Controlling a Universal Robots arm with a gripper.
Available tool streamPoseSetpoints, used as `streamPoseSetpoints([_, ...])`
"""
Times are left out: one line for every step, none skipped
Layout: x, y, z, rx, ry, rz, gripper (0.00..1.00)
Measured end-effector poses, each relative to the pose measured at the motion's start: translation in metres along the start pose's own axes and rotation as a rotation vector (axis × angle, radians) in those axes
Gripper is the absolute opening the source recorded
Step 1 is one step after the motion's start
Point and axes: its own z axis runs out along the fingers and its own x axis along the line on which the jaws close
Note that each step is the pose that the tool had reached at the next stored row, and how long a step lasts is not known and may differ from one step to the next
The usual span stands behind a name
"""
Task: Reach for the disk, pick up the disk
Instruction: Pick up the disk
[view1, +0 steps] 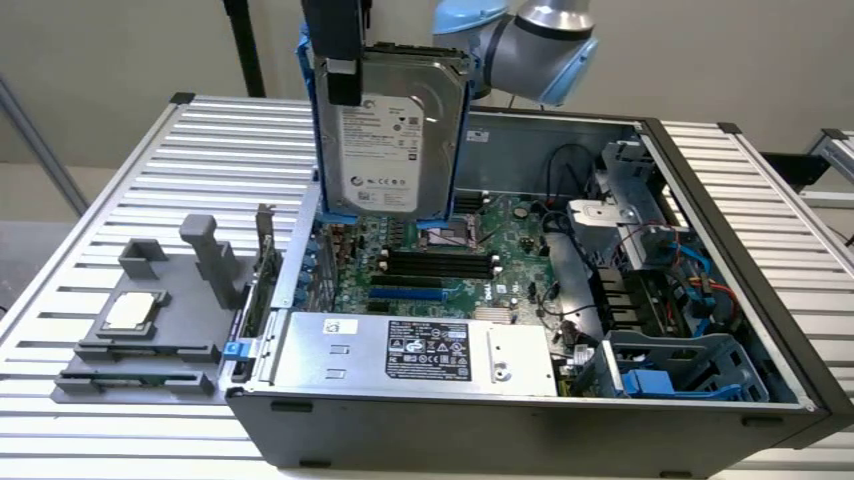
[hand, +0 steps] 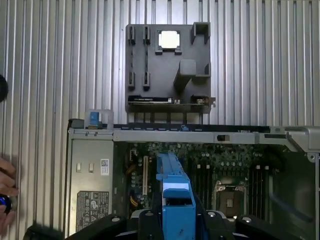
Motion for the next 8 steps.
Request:
streamPoseSetpoints([0.002,-0.0043,-0.0001,0.0,0.0,0.0,0.33])
streamPoseSetpoints([0.003,-0.0084,-0.0003,0.0,0.0,0.0,0.33])
streamPoseSetpoints([0.005,-0.013,-0.0005,0.0,0.0,0.0,0.33])
streamPoseSetpoints([0.006,-0.0173,-0.0006,0.0,0.0,0.0,0.33])
streamPoseSetpoints([0.008,-0.0215,-0.0008,-0.0001,0.0001,0.0,0.33])
streamPoseSetpoints([0.009,-0.0258,-0.0009,0.0,0.0,0.0,0.33])
streamPoseSetpoints([0.011,-0.0301,-0.0011,0.0,0.0,0.0,0.33])
streamPoseSetpoints([0.012,-0.0344,-0.0013,0.0,0.0,0.0,0.33])
